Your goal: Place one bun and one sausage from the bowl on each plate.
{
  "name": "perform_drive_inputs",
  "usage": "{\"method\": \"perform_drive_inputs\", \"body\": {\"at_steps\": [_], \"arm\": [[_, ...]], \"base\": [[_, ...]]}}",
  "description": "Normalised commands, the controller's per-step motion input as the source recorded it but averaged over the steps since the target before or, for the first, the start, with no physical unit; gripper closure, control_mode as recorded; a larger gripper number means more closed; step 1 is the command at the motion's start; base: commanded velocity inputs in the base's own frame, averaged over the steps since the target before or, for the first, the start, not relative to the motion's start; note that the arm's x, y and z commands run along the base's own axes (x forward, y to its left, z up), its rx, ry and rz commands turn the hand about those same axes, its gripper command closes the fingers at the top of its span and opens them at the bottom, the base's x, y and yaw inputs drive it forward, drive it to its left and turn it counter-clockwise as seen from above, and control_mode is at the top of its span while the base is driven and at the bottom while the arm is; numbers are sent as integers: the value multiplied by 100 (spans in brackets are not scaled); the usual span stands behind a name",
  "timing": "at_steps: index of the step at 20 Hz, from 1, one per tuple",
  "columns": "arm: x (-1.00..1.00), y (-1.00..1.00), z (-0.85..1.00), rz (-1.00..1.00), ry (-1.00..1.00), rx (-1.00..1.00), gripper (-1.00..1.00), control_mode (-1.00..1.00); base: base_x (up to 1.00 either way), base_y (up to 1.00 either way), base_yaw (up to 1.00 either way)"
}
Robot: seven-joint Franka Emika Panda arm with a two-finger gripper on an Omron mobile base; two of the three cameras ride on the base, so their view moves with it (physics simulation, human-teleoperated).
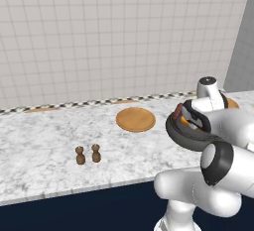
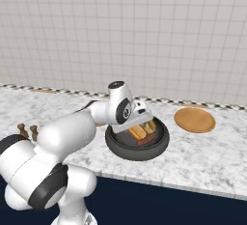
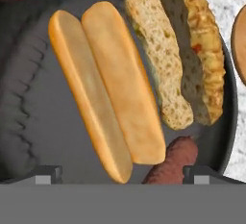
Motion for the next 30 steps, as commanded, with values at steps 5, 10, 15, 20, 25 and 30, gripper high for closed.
{"method": "perform_drive_inputs", "body": {"at_steps": [5,10,15,20,25,30], "arm": [[2,-8,-20,-1,2,0,-100,-100],[0,-2,-23,0,3,0,-100,-100],[0,-2,-27,0,0,0,-100,-100],[0,-1,-21,0,0,0,-100,-100],[-3,-3,5,0,-3,6,-100,-100],[3,0,-7,0,6,1,-100,-100]], "base": [[0,0,0],[0,0,0],[0,0,0],[0,0,0],[0,0,0],[0,0,0]]}}
